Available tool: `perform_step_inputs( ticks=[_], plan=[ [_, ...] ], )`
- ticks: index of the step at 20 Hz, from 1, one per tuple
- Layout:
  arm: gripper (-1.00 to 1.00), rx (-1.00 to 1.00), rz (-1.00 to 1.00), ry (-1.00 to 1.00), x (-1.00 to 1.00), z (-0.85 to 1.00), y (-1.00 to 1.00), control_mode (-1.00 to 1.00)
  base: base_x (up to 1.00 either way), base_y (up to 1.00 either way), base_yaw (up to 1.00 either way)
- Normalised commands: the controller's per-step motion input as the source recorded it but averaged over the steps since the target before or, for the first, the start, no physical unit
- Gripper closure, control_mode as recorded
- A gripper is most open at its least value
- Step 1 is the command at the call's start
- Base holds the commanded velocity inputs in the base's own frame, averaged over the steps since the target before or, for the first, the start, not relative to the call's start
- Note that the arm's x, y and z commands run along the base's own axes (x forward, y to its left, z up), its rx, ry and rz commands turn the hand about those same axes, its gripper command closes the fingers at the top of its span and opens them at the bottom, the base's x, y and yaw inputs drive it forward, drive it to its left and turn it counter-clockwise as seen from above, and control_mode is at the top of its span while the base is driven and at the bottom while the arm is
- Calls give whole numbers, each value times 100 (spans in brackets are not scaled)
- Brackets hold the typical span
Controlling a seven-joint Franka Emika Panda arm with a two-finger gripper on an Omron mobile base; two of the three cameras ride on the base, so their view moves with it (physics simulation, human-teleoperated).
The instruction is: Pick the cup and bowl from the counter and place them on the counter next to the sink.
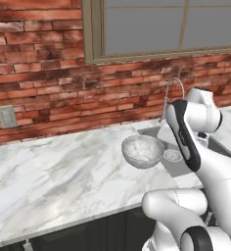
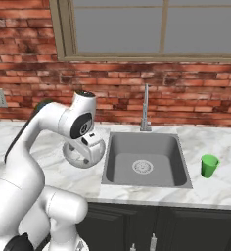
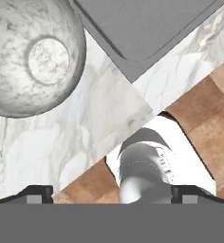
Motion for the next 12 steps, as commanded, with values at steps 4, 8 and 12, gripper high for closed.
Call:
perform_step_inputs(
  ticks=[4, 8, 12],
  plan=[
    [-100, 0, 28, -11, -59, 51, 41, -100, 0, 0, 0],
    [-100, 0, 33, -8, -41, 40, 37, -100, 0, 0, 0],
    [-100, 0, 36, -8, -26, 11, 13, -100, 0, 0, 0]
  ],
)
